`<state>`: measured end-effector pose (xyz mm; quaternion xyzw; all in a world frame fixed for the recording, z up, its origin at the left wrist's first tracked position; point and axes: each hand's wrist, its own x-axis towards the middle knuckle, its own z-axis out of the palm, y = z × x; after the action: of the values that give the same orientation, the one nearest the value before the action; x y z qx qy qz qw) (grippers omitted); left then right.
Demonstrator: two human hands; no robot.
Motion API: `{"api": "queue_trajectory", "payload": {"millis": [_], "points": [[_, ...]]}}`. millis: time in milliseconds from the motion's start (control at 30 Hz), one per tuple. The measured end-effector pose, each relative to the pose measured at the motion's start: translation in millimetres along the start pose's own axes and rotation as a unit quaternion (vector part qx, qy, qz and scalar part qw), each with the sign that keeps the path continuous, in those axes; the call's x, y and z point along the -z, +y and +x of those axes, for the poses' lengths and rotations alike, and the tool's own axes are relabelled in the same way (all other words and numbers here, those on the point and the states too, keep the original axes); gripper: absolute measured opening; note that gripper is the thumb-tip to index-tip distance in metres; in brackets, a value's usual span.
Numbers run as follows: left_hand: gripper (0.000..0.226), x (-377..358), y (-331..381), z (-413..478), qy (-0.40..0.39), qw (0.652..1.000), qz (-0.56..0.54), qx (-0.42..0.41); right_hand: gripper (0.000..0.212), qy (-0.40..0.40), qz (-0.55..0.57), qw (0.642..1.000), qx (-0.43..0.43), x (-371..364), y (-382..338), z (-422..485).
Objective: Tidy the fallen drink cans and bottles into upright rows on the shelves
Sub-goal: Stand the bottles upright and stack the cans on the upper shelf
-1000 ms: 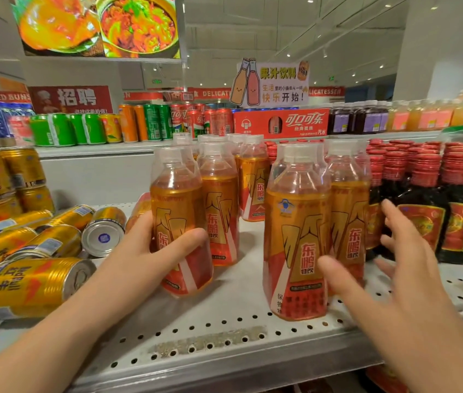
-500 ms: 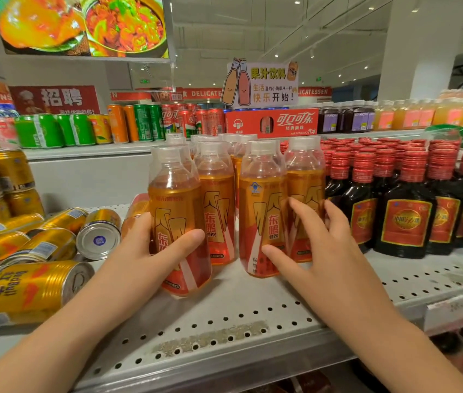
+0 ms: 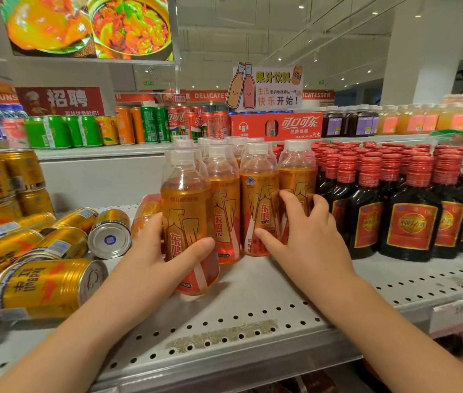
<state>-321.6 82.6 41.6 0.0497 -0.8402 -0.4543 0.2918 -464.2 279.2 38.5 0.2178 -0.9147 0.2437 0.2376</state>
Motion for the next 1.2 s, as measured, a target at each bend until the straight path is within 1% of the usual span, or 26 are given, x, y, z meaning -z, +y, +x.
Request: {"api": "queue_trajectory", "payload": {"millis": [133, 167, 200, 267, 300, 333, 400, 467, 533, 633, 767, 833, 900, 1033, 1100, 1200], "points": [[0.052, 0, 3, -5, 0.023, 0.999, 0.023, 0.006, 0.082, -0.027, -0.018, 0.999, 0.002, 8, -4, -5], [0.050, 0, 5, -6, 0.034, 0.999, 0.030, 0.007, 0.083, -0.019, -0.018, 1.000, 0.015, 10, -5, -10], [0.049, 1, 6, -7, 0.044, 0.998, 0.038, 0.007, 0.081, 0.004, -0.012, 0.999, 0.037, 13, -6, -15], [0.049, 1, 7, -9, 0.067, 0.996, 0.058, 0.006, 0.073, 0.059, 0.026, 0.994, 0.090, 16, -12, -24], [0.051, 2, 6, -9, 0.078, 0.994, 0.070, 0.007, 0.068, 0.067, 0.052, 0.991, 0.108, 17, -17, -27], [0.054, 2, 5, -10, 0.090, 0.993, 0.080, 0.010, 0.064, 0.058, 0.073, 0.989, 0.117, 16, -22, -27], [0.058, 4, 4, -10, 0.114, 0.989, 0.094, 0.019, 0.063, 0.013, 0.103, 0.988, 0.114, 9, -32, -23], [0.053, 6, 4, -11, 0.127, 0.987, 0.099, 0.027, 0.067, -0.030, 0.136, 0.985, 0.101, 2, -40, -15], [0.051, 6, 4, -12, 0.130, 0.987, 0.094, 0.031, 0.068, -0.047, 0.160, 0.982, 0.090, -4, -46, -7], [0.055, 7, 4, -13, 0.130, 0.986, 0.094, 0.035, 0.071, -0.049, 0.183, 0.980, 0.066, -11, -53, 0], [0.056, 7, 0, -12, 0.134, 0.985, 0.104, 0.043, 0.084, -0.044, 0.183, 0.981, 0.047, -16, -58, 5], [0.057, 7, 0, -11, 0.134, 0.984, 0.109, 0.045, 0.086, -0.043, 0.185, 0.981, 0.038, -16, -60, 7], [0.057, 7, -1, -10, 0.131, 0.984, 0.111, 0.049, 0.083, -0.039, 0.160, 0.986, 0.037, -15, -62, 9], [0.053, 8, 0, -11, 0.124, 0.985, 0.114, 0.047, 0.071, 0.006, 0.112, 0.992, 0.051, -12, -65, 11], [0.053, 8, 0, -11, 0.121, 0.985, 0.111, 0.045, 0.067, 0.016, 0.115, 0.991, 0.064, -14, -66, 8], [0.056, 8, -1, -11, 0.111, 0.988, 0.103, 0.039, 0.067, 0.027, 0.142, 0.987, 0.072, -18, -69, 5]]}}
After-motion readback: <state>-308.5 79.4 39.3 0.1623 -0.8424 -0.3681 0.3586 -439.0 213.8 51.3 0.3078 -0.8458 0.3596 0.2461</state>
